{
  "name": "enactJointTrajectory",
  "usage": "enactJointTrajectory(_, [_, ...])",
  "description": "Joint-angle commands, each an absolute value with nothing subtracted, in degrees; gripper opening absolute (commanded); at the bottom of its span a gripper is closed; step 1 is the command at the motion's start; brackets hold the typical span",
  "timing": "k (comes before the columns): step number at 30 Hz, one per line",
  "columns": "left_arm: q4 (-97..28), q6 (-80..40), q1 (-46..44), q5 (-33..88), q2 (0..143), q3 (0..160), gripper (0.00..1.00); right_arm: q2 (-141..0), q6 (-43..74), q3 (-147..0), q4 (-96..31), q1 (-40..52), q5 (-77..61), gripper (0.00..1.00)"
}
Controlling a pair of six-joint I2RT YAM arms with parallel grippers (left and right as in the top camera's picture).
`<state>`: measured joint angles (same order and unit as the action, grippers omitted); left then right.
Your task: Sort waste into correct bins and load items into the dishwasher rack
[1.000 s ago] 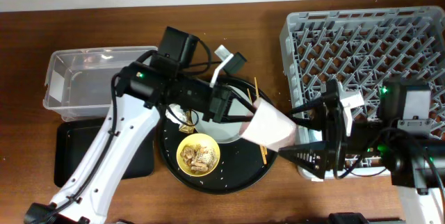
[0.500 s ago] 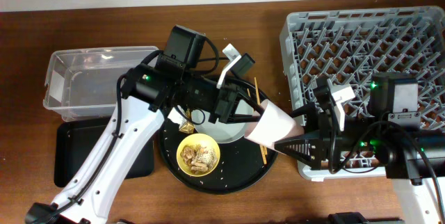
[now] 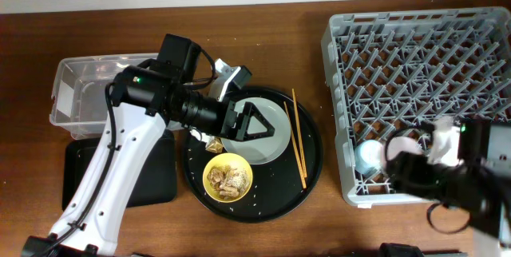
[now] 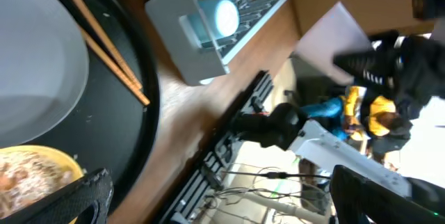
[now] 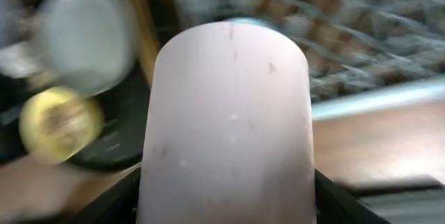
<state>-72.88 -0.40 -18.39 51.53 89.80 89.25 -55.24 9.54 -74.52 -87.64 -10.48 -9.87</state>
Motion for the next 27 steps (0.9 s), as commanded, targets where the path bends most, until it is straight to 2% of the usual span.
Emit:
enactJointTrajectory(1, [-73.01, 1.15, -18.31, 48.58, 89.95, 89.52, 0.99, -61.95, 13.02, -74.91, -87.44, -15.35, 0.91, 0.63])
enactJointTrajectory(5, [-73.82, 1.15, -18.31, 48.58, 89.95, 89.52, 0.99, -77.58, 11.81, -74.91, -87.26, -19.55, -1.69, 0.61])
enactJointTrajectory(7, [-73.80, 1.15, -18.31, 48.58, 89.95, 89.52, 0.99, -85.43, 11.40, -74.91, -85.38, -19.68, -2.39, 0.57])
enactJointTrajectory(8, [-73.80, 1.15, -18.31, 48.58, 89.95, 89.52, 0.99, -87.70, 11.35, -74.91, -84.07, -19.68, -3.40, 0.58])
enactJointTrajectory(10, [-73.82, 1.13, -18.31, 48.58, 89.95, 89.52, 0.99, -90.17, 9.69, -74.91, -82.13, -19.68, -5.63, 0.75])
enactJointTrajectory(11, [-73.82, 1.13, -18.31, 48.60, 89.95, 89.52, 0.99, -90.78, 9.72, -74.91, -81.36, -19.68, -5.65, 0.80])
enactJointTrajectory(15, [-74.04, 1.13, -18.31, 48.60, 89.95, 89.52, 0.99, -89.38, 9.69, -78.35, -81.65, -19.68, -7.11, 0.85])
enactJointTrajectory(22, [-74.67, 1.13, -18.35, 48.60, 89.95, 89.52, 0.99, -84.23, 9.43, -83.57, -85.14, -19.57, -9.26, 0.85])
enactJointTrajectory(27, [-76.58, 1.08, -19.31, 44.27, 87.81, 89.52, 0.99, -74.13, 4.47, -83.59, -86.39, -19.57, -17.74, 0.85])
